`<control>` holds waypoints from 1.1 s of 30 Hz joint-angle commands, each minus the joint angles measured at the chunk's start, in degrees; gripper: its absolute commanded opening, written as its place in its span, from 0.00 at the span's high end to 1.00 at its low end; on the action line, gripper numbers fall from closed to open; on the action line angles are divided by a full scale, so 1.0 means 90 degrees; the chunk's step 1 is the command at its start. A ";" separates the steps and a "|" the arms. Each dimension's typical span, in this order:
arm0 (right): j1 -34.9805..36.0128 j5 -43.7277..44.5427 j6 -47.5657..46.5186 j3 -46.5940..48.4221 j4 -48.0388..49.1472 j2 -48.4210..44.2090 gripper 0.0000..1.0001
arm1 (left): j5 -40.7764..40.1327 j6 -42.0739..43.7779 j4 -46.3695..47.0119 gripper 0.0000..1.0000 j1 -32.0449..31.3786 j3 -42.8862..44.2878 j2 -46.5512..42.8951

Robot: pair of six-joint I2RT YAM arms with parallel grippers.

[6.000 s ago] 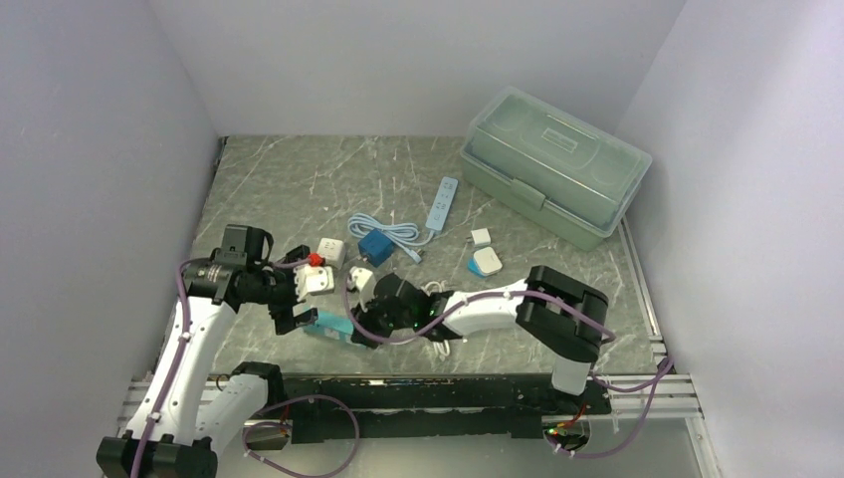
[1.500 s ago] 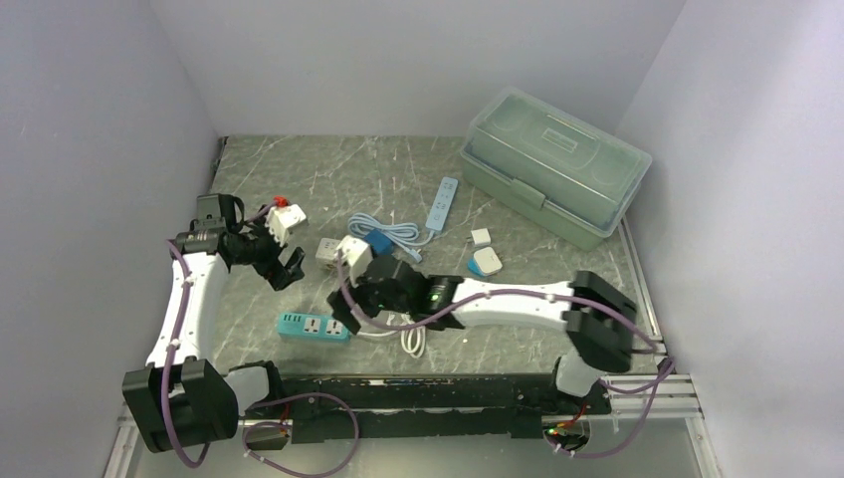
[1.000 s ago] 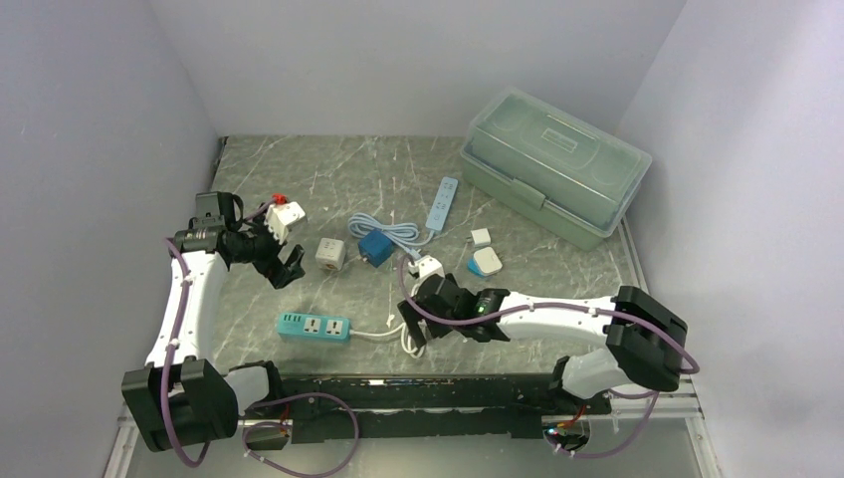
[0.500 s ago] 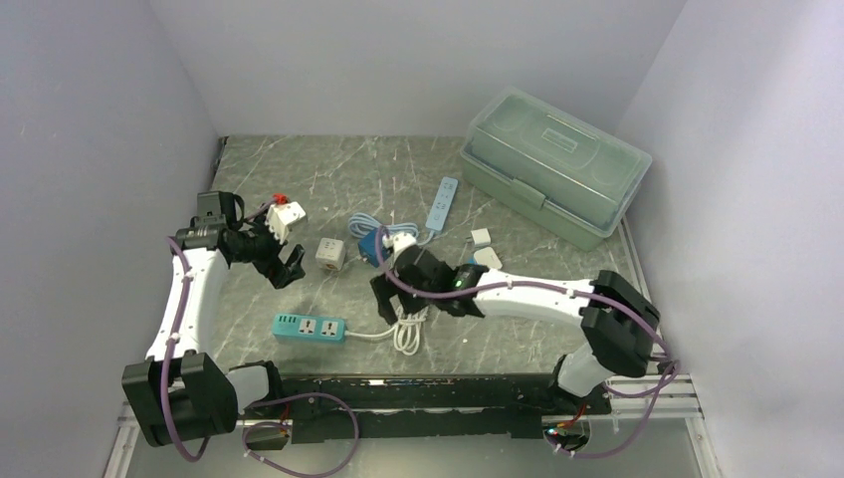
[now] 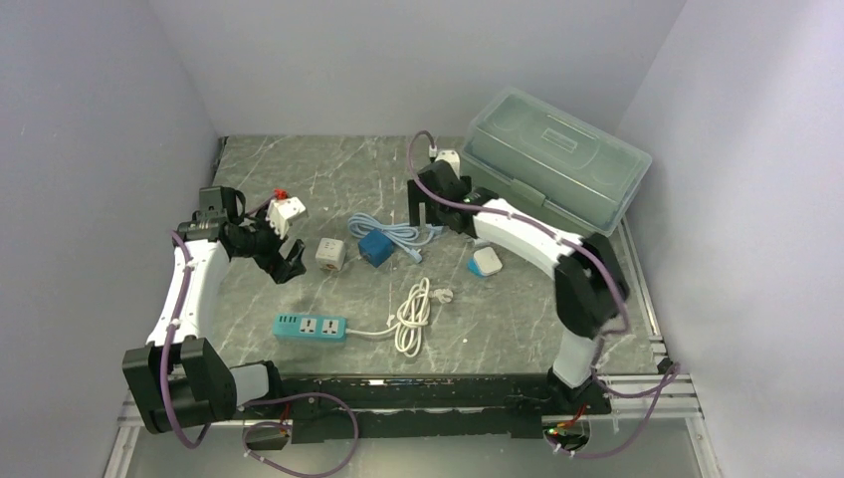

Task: Insert the plug
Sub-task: Pick up the socket from the center of the board.

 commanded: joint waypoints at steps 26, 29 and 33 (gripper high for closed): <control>-0.0935 0.0576 -0.0093 0.2746 0.0237 0.3703 0.40 | 0.0264 -0.0370 0.0107 0.00 0.0023 0.0651 0.0118; -0.0935 0.0557 -0.0138 0.2635 0.0355 0.3610 0.58 | 0.0246 -0.0405 0.0098 0.00 0.0024 0.0676 0.0059; -0.0929 0.0552 -0.0398 0.2544 0.0596 0.3116 0.86 | 0.0276 -0.0419 0.0038 0.00 0.0022 0.0692 -0.0012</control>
